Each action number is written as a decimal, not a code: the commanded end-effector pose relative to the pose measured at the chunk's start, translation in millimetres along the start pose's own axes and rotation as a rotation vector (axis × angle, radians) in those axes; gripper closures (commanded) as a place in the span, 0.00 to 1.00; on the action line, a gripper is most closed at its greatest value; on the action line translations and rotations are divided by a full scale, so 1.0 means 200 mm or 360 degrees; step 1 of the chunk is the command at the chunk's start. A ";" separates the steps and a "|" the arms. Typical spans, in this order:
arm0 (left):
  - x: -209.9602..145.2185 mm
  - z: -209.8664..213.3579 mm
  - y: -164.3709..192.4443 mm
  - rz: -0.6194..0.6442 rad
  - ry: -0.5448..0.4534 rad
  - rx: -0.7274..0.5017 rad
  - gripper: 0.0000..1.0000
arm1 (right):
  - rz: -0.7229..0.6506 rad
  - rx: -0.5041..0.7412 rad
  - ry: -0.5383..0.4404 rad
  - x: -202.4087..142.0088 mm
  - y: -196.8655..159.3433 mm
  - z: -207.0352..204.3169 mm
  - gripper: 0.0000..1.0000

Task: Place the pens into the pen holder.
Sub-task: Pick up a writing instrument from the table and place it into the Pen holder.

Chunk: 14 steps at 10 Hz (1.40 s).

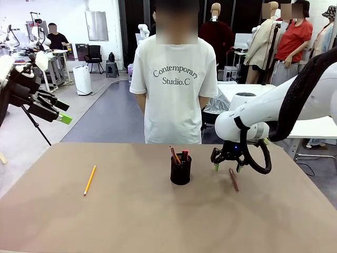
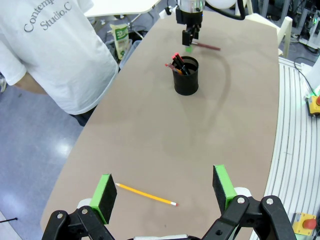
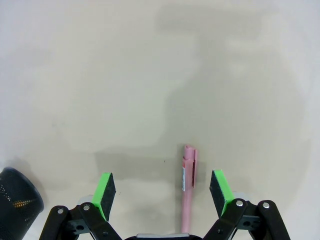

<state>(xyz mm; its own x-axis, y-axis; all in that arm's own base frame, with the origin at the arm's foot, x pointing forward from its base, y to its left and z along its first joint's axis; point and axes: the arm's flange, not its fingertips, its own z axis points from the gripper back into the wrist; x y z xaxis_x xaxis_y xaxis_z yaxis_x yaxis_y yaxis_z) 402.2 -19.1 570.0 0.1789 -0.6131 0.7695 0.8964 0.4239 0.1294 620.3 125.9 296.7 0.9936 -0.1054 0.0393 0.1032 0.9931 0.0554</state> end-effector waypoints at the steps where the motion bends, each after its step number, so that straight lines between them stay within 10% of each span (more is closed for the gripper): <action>1: 0.00 0.01 0.01 0.0005 0.0005 -0.0004 0.00 | -0.0023 -0.0004 0.0007 0.06 -0.02 0.01 0.00; 4: 0.00 0.01 0.01 0.0005 0.0005 -0.0004 0.00 | 0.0054 0.0033 0.0077 0.06 -0.05 0.00 0.00; 10: 0.00 0.01 0.01 0.0005 0.0005 -0.0004 0.00 | 0.0099 0.0033 0.0115 0.04 -0.08 -0.02 1.00; 14: 0.00 0.01 0.01 0.0005 0.0005 -0.0004 0.00 | 0.0161 -0.0106 0.0138 0.05 -0.06 0.01 1.00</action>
<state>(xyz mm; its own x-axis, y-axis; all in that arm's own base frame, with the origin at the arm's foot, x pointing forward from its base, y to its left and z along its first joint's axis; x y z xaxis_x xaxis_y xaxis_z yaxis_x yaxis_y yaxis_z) 402.2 -19.1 570.0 0.1789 -0.6131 0.7695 0.8964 0.4239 0.1294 624.7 111.0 301.0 0.9992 -0.0283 -0.0286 0.0291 0.9991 0.0297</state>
